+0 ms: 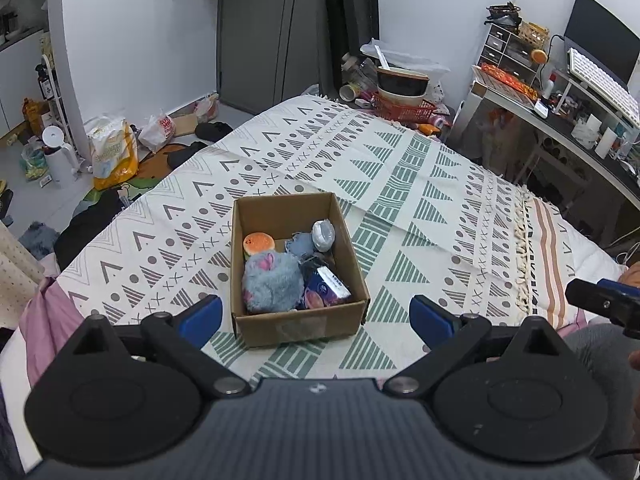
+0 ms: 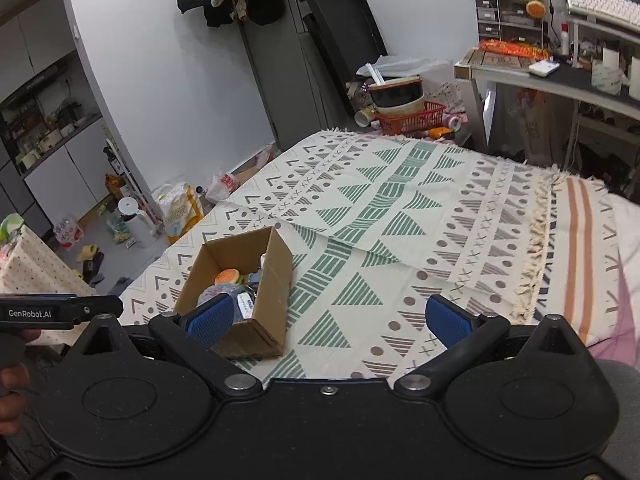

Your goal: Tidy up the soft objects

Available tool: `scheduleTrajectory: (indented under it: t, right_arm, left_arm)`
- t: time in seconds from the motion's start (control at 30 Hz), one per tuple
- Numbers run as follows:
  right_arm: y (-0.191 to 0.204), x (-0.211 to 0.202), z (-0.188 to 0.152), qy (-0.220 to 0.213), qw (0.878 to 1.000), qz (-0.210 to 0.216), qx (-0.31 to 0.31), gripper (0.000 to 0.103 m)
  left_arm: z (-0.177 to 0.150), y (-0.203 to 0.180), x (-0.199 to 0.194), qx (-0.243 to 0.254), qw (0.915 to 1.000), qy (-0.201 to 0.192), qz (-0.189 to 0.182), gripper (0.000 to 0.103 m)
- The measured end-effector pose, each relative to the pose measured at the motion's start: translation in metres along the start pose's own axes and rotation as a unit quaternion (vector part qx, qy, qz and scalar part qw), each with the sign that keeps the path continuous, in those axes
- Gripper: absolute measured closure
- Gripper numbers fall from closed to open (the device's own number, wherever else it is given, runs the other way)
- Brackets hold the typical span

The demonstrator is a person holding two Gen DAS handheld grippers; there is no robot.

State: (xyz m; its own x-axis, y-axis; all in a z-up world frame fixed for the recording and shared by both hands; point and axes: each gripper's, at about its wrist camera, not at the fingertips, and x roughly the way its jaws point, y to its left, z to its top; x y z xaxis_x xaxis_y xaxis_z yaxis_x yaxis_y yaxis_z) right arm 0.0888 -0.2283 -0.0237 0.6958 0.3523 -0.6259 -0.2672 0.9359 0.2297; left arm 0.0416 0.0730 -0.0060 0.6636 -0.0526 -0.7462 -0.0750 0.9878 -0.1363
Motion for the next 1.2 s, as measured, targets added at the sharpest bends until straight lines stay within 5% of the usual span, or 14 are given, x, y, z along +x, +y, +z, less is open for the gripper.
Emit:
scheduleTrajectory:
  t: [1.2]
  right_arm:
    - [0.014,-0.037,-0.009,-0.001,0.999,-0.004,-0.048,0.0]
  left_arm:
    - [-0.018,-0.015,-0.035,-0.009,0.9997,-0.021,-0.013,0.004]
